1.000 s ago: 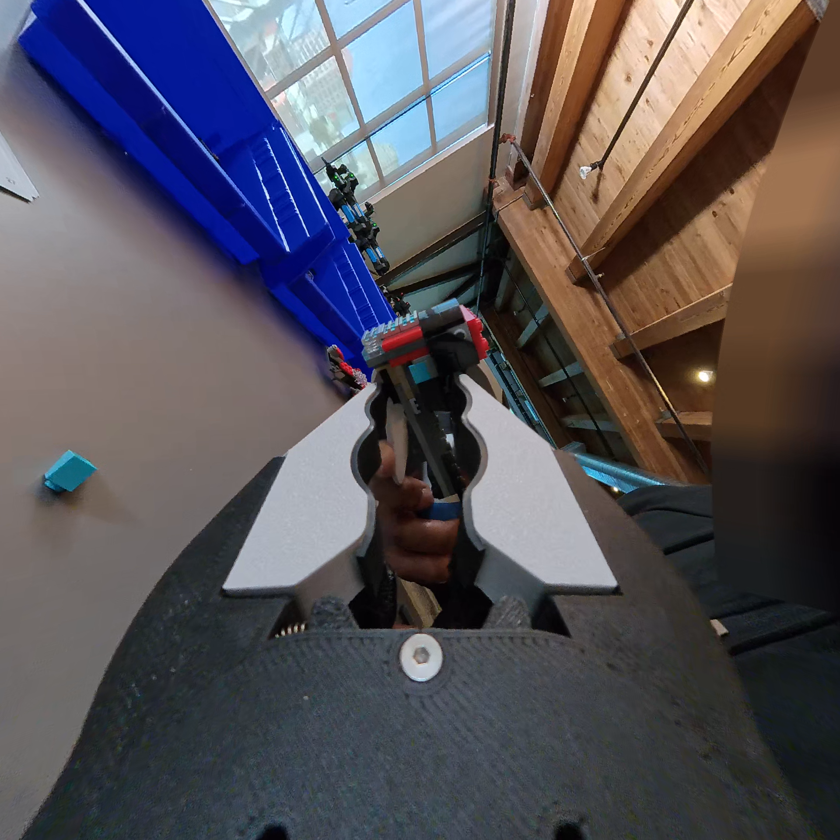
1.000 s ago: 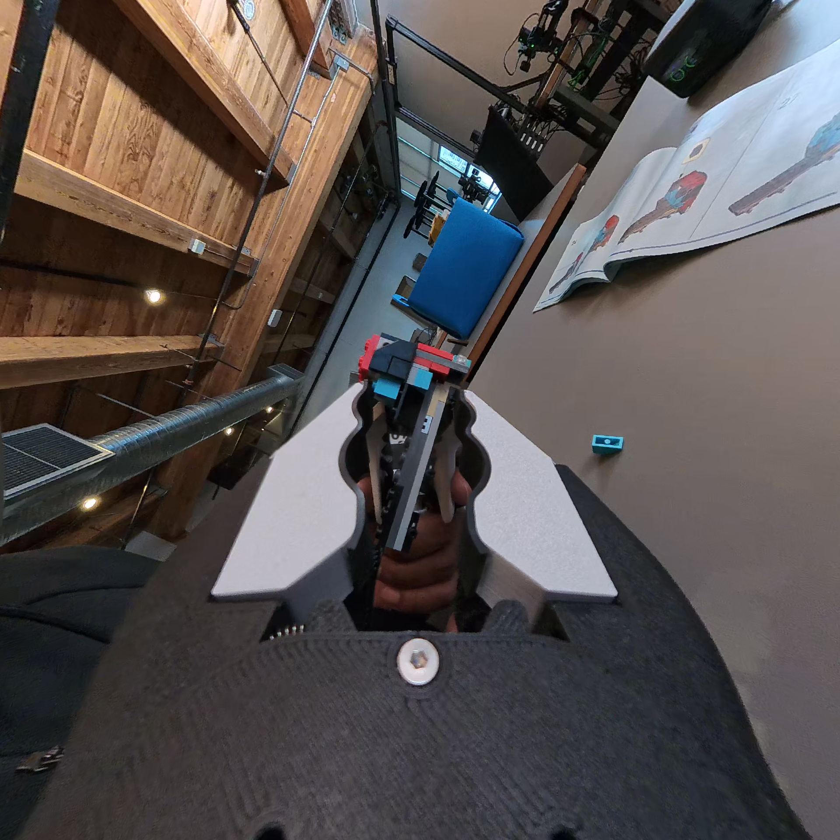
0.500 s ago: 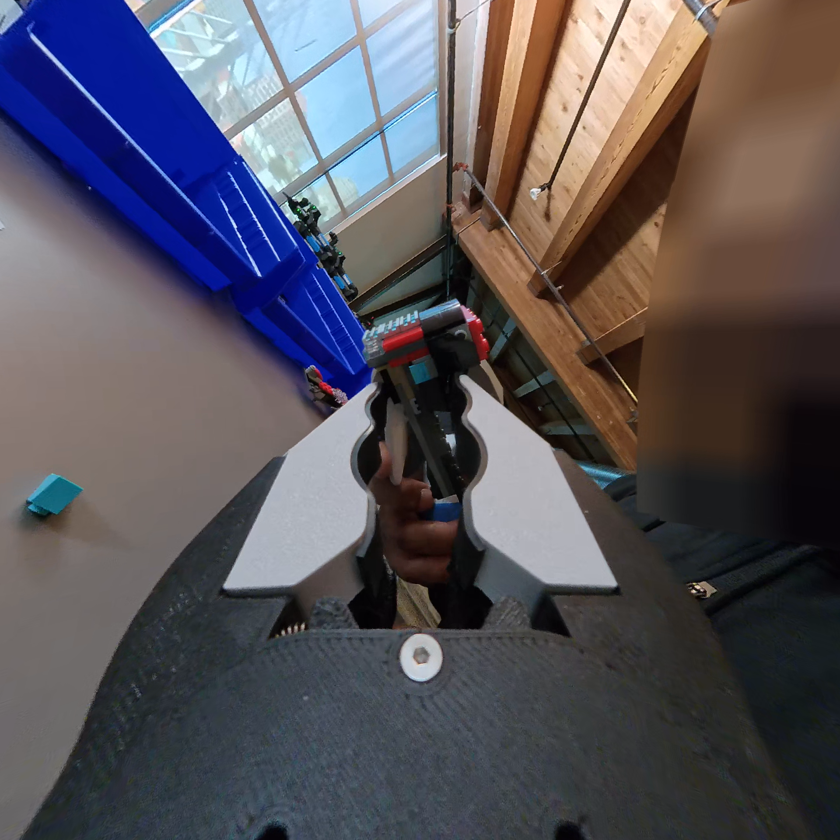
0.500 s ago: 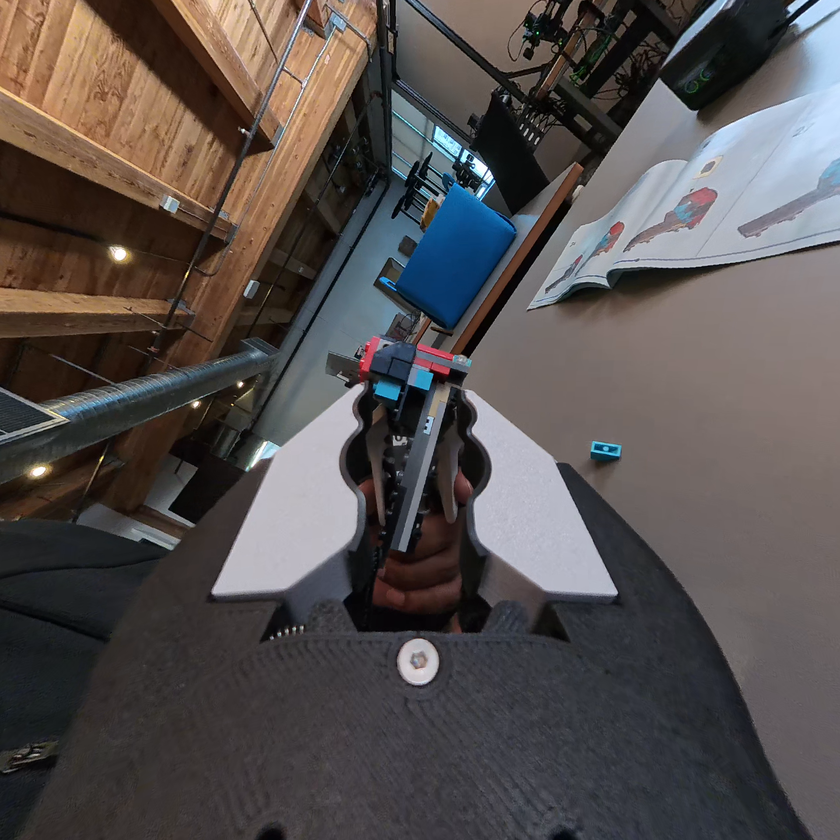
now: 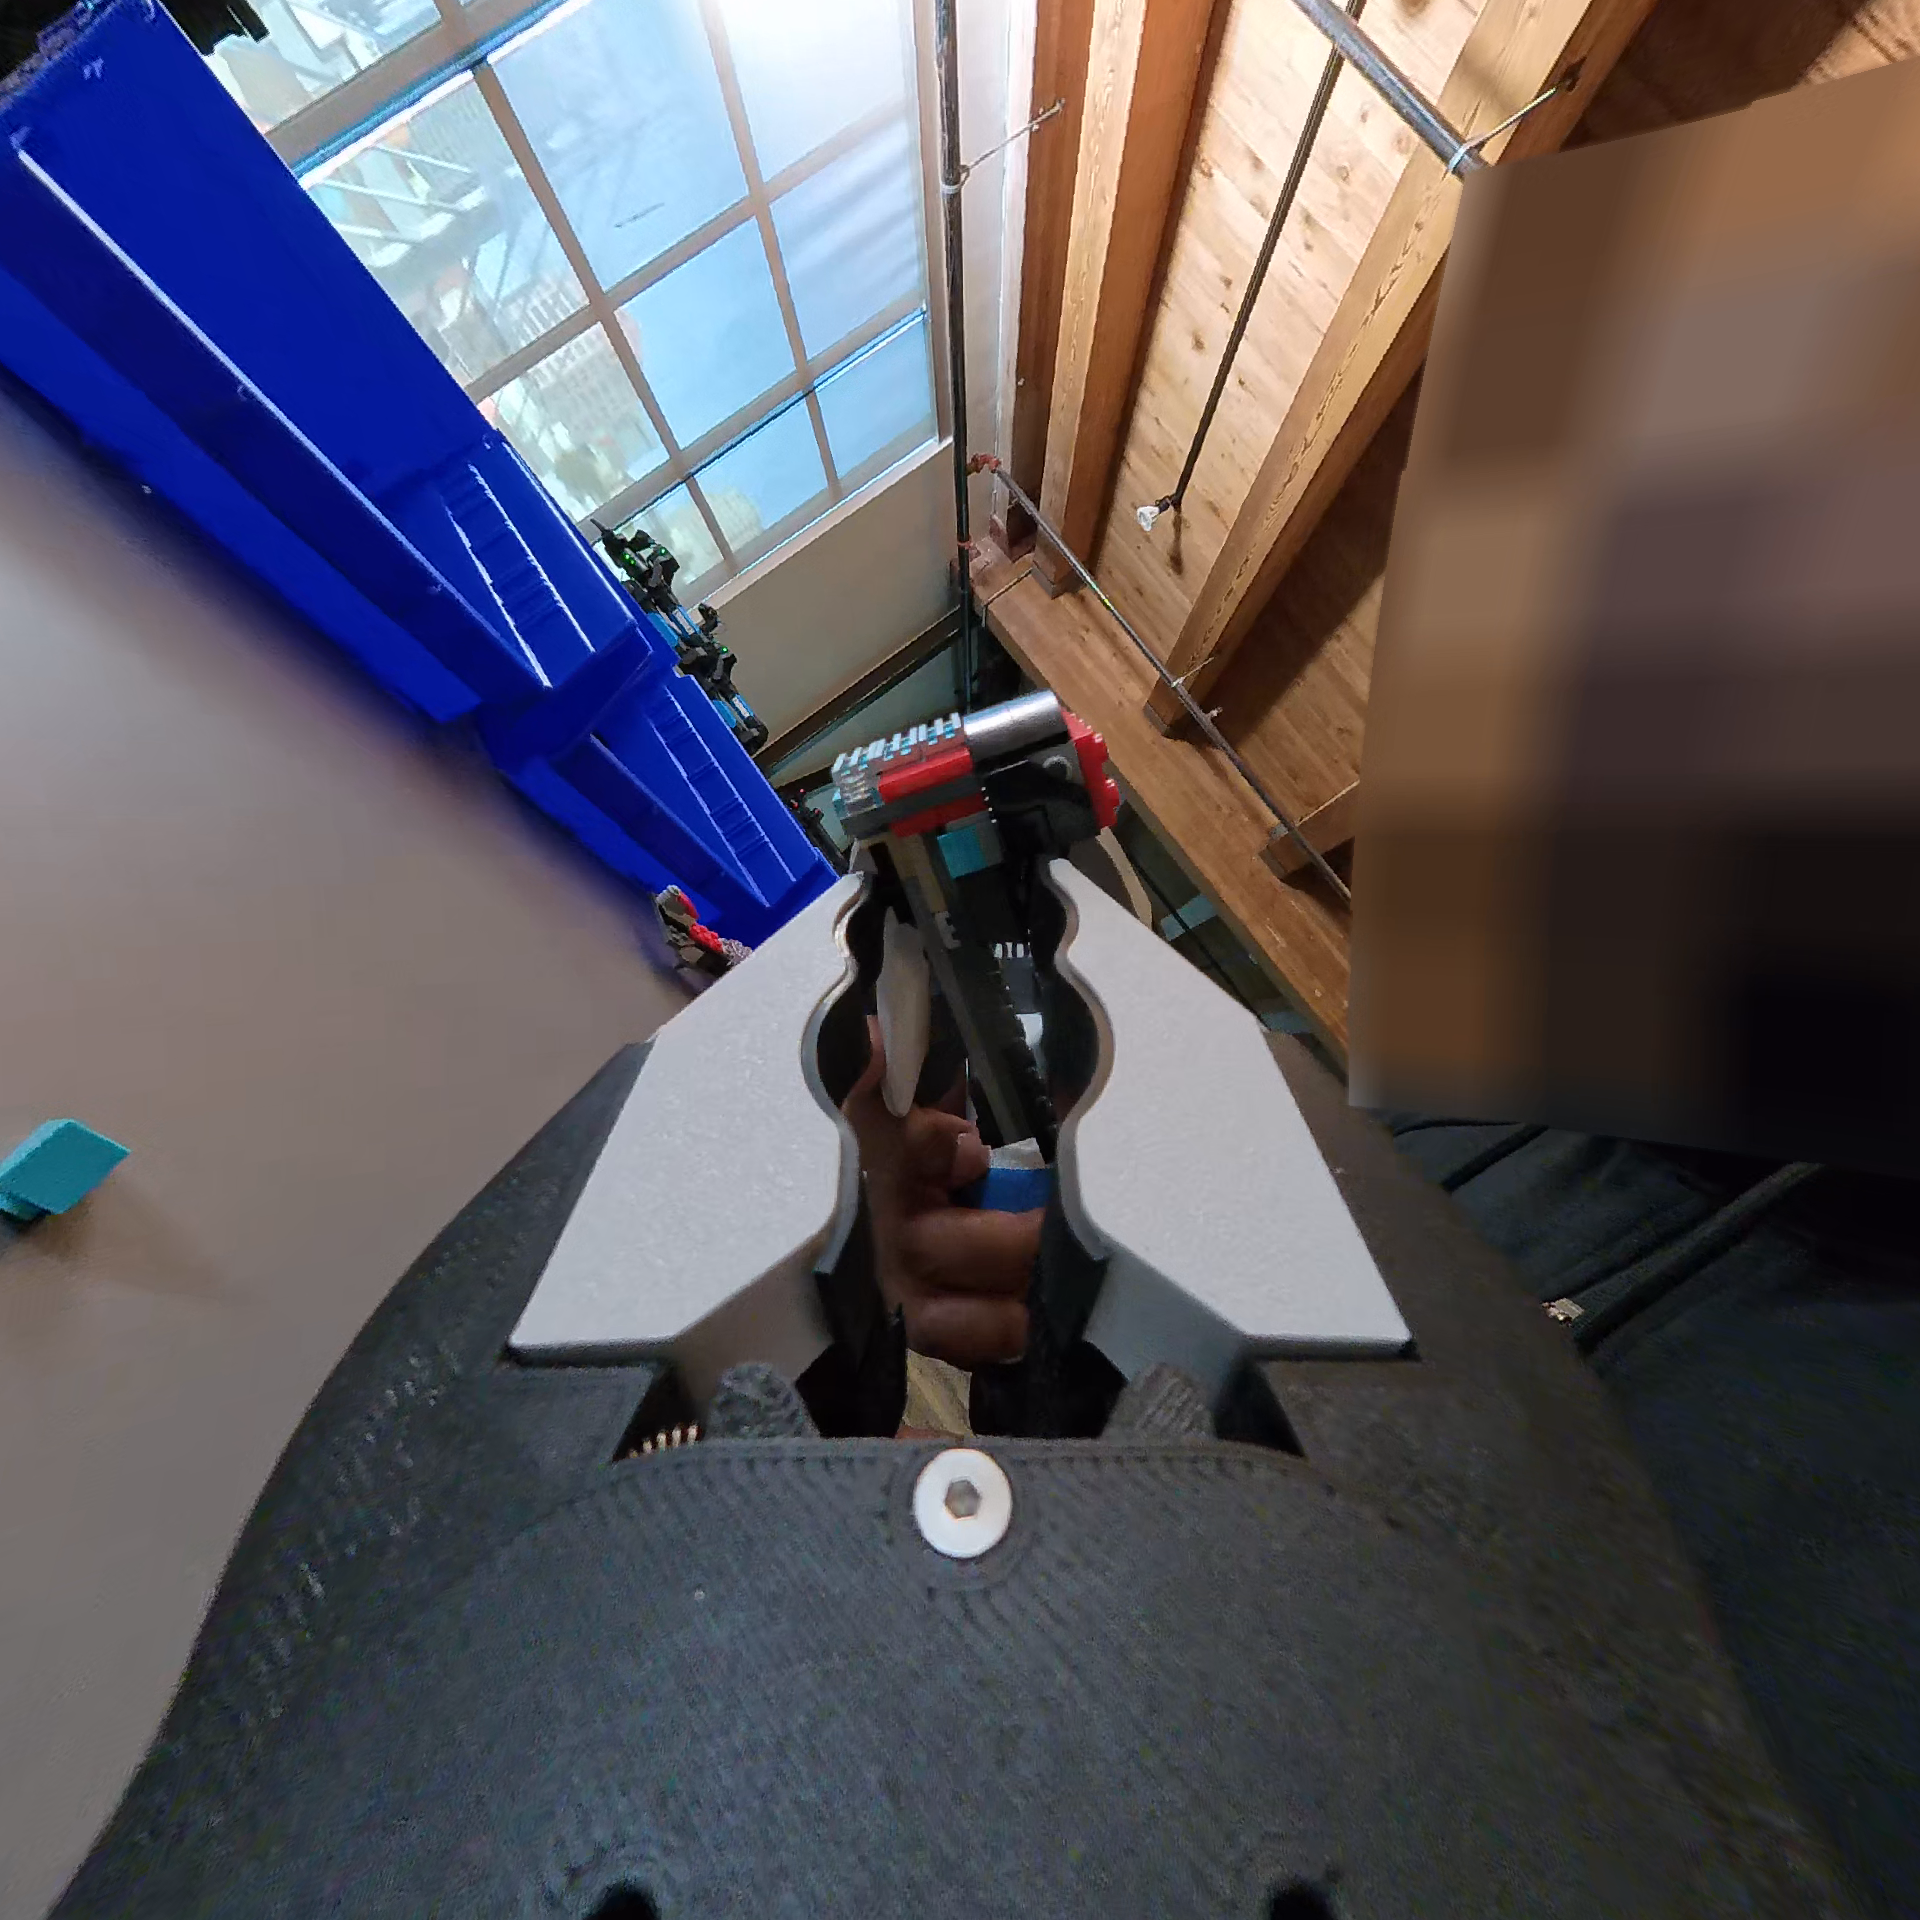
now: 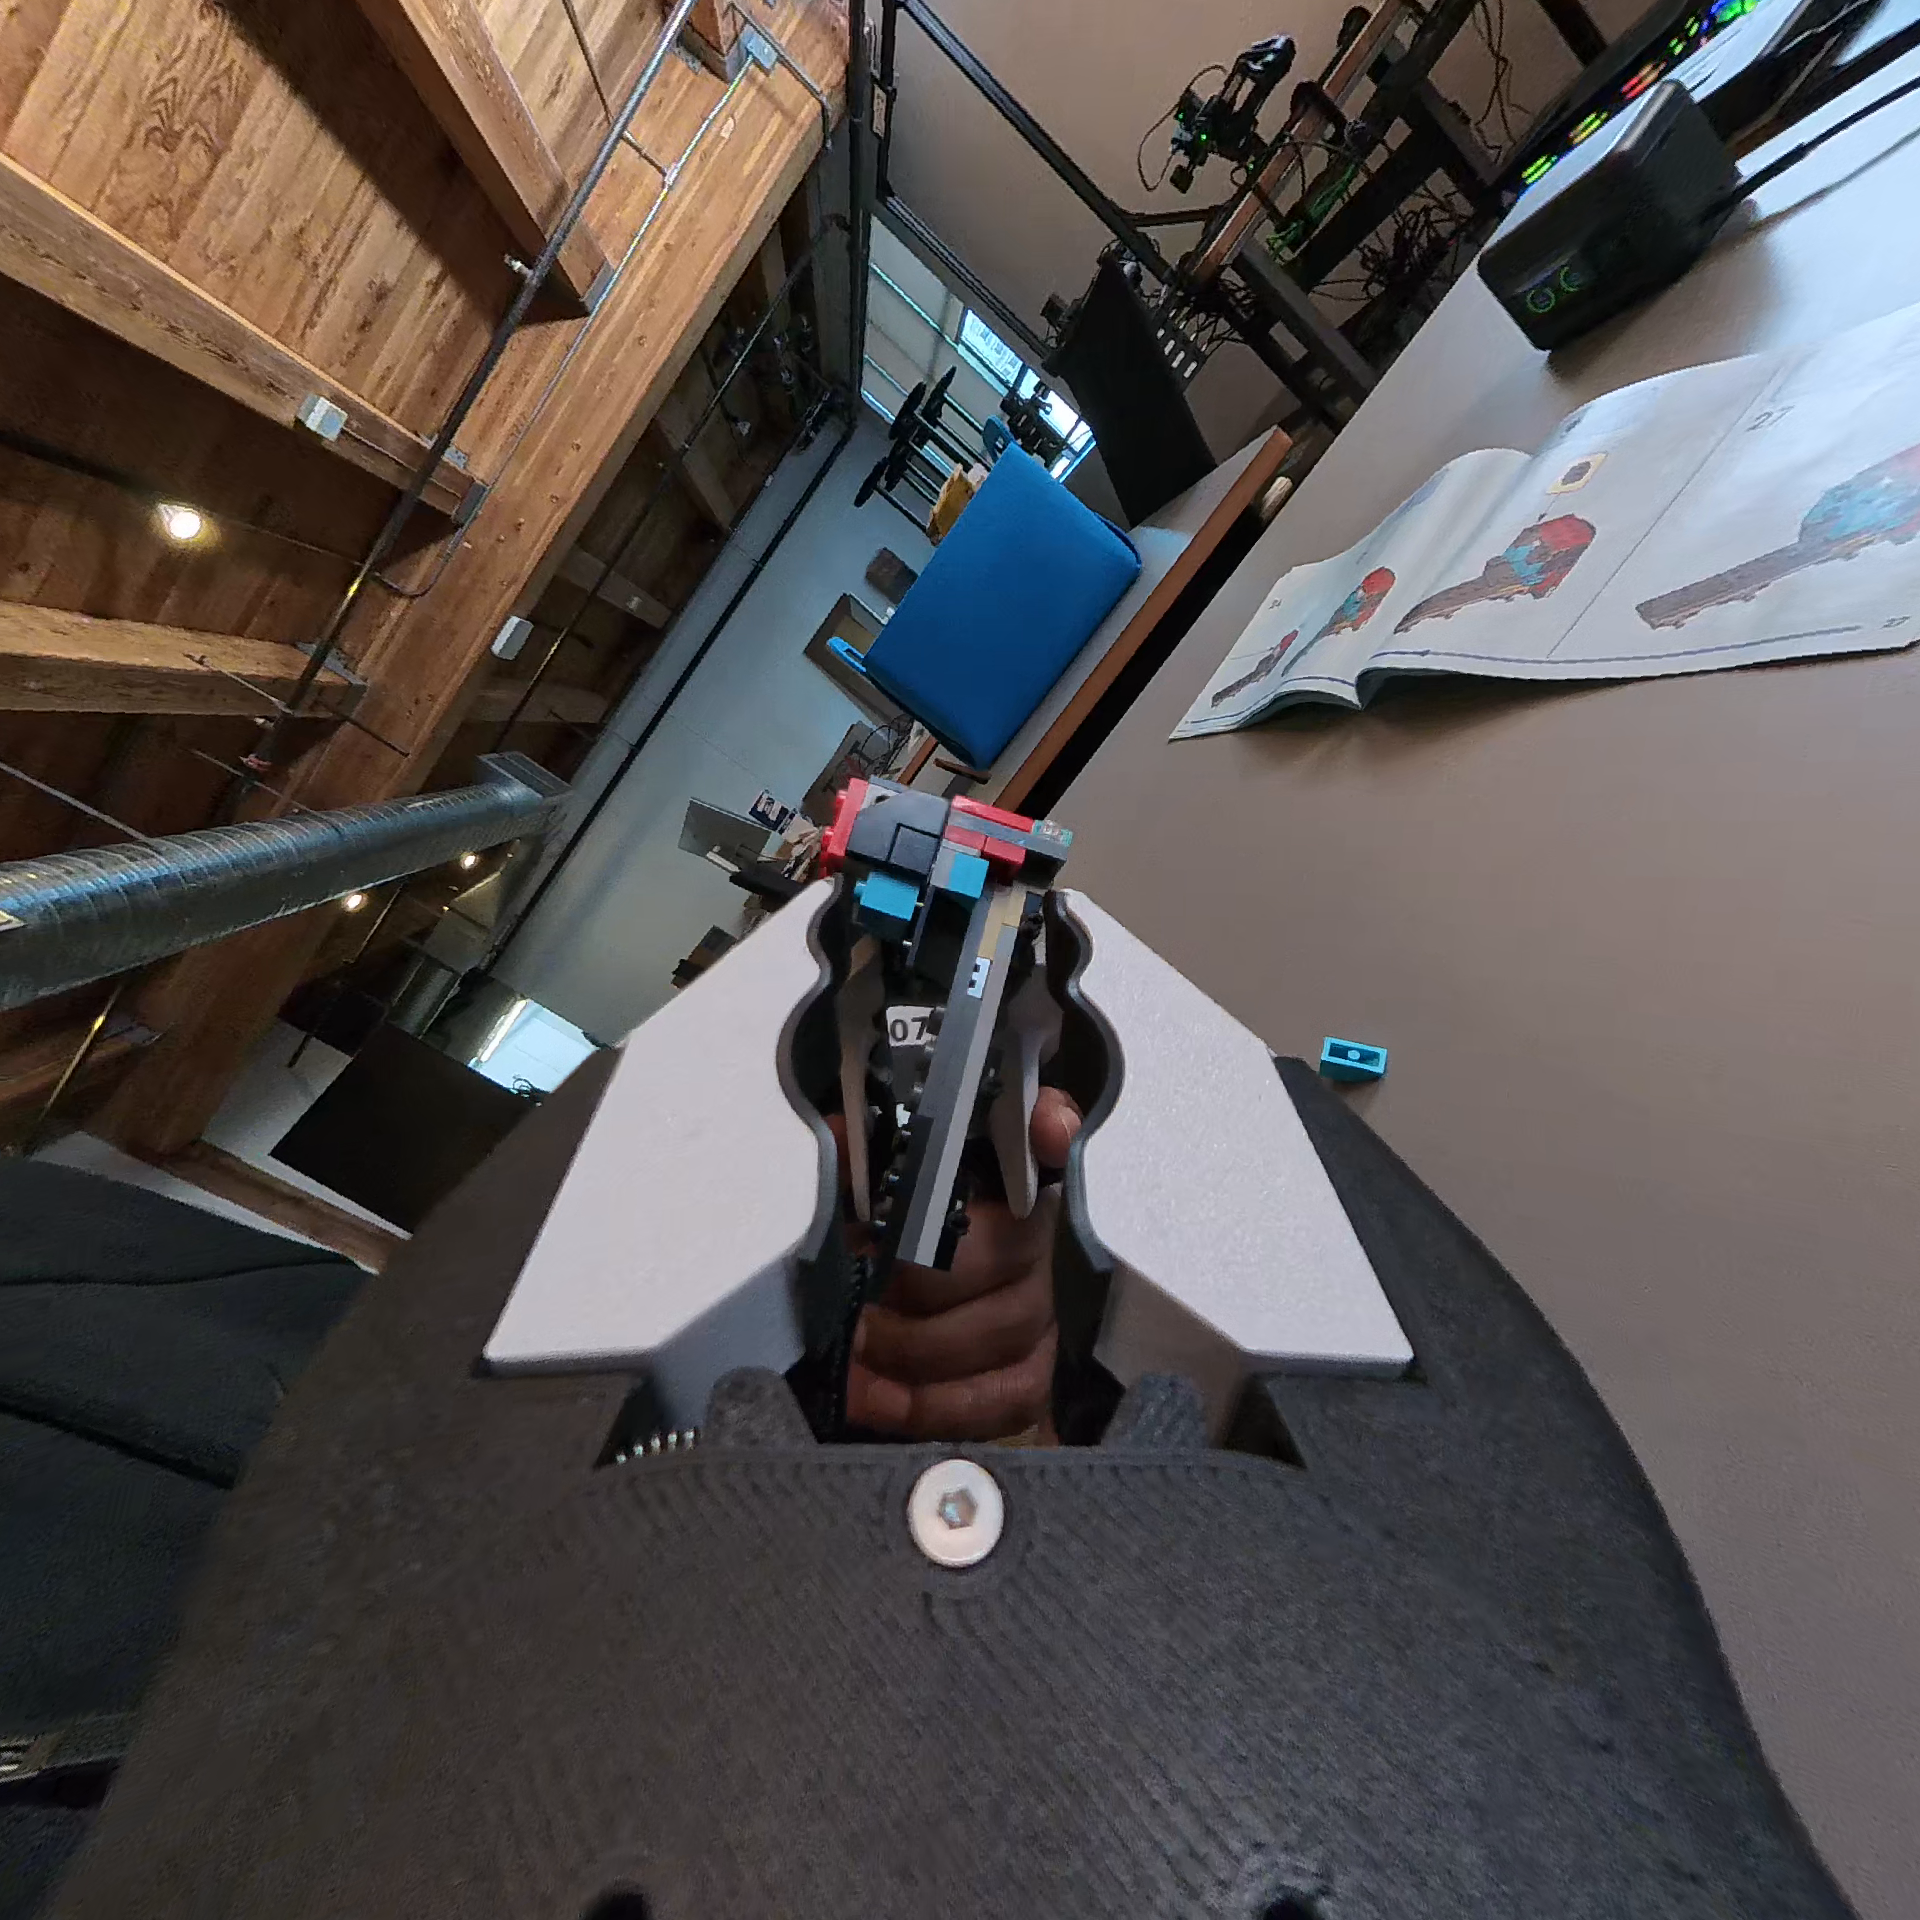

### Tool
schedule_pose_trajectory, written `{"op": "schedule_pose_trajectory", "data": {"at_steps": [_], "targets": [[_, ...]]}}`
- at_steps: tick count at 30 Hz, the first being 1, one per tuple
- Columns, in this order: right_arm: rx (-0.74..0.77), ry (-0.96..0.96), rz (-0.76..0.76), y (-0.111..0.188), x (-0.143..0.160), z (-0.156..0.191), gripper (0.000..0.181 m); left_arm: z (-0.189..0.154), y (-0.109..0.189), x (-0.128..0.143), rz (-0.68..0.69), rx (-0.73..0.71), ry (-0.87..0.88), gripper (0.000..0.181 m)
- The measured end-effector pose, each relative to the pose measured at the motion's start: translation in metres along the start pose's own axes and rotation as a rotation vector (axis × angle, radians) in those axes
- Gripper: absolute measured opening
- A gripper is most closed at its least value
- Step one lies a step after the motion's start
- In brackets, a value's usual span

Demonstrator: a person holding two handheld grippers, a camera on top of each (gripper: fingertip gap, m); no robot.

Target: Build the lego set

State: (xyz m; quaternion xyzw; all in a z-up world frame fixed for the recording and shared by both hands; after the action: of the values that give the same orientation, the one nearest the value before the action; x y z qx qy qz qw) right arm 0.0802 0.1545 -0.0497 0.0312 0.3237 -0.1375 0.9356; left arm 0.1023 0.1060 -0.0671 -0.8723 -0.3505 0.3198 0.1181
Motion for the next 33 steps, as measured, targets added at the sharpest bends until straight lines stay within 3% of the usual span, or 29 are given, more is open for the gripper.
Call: {"op": "schedule_pose_trajectory", "data": {"at_steps": [13, 33], "targets": [[0.101, 0.095, -0.01, 0.003, -0.002, 0.003, 0.036, -0.001, 0.002, -0.004, -0.044, 0.012, -0.017, 0.028], [0.12, 0.147, -0.012, 0.003, 0.001, 0.016, 0.018, -0.004, -0.001, -0.003, -0.073, 0.038, -0.032, 0.027]]}}
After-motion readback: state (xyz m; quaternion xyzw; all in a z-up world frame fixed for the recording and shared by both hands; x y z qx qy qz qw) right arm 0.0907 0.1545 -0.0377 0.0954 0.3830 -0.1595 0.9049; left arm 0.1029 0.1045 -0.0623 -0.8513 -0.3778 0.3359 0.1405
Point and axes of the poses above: each gripper's, where its closed fingertips meet, y back along the fingers, x out of its underside, z = x × y across the jaws, the point moved 3 cm from there along y, back along the fingers, and after that the axes turned 4 degrees about x, right-handed, at the moved point
